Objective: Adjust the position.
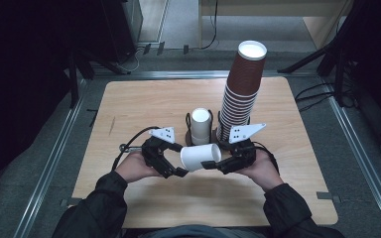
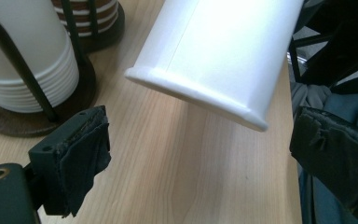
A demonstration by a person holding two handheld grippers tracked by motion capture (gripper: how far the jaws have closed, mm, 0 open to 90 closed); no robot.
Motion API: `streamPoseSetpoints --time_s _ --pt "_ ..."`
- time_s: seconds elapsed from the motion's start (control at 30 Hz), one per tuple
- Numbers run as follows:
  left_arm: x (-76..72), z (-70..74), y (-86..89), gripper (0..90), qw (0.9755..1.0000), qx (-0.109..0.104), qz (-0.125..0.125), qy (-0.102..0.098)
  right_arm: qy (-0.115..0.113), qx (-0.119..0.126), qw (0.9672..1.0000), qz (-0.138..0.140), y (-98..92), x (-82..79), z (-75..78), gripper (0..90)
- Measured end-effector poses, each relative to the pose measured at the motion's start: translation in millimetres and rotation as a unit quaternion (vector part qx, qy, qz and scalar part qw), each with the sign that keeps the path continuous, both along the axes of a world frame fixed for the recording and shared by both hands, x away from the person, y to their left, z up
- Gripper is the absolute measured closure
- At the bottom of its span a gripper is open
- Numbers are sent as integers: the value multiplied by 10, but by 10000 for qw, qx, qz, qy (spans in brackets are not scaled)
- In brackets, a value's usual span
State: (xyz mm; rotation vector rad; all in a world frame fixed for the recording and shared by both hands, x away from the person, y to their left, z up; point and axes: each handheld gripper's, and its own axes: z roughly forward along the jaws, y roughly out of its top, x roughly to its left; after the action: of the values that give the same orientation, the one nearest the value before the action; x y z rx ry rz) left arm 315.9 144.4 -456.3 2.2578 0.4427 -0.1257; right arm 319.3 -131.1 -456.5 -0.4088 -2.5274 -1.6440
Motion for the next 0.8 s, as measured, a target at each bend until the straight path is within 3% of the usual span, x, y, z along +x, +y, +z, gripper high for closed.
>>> streamPoseSetpoints --time_s 0.17,0.43,0.67,0.8 --pt "-5 -30 -61 51 10000 -6 -43 -53 15 136 9999 17 7 -9 14 339" --pt "-23 -24 -109 77 9997 -232 -114 -22 99 301 9994 116 78 -33 14 339" --pt "-28 -24 -119 210 9993 -323 -208 40 162 388 9990 181 146 -52 1 341" --pt "-21 -23 -97 240 9991 -339 -263 66 200 398 9988 197 151 -49 -5 345"
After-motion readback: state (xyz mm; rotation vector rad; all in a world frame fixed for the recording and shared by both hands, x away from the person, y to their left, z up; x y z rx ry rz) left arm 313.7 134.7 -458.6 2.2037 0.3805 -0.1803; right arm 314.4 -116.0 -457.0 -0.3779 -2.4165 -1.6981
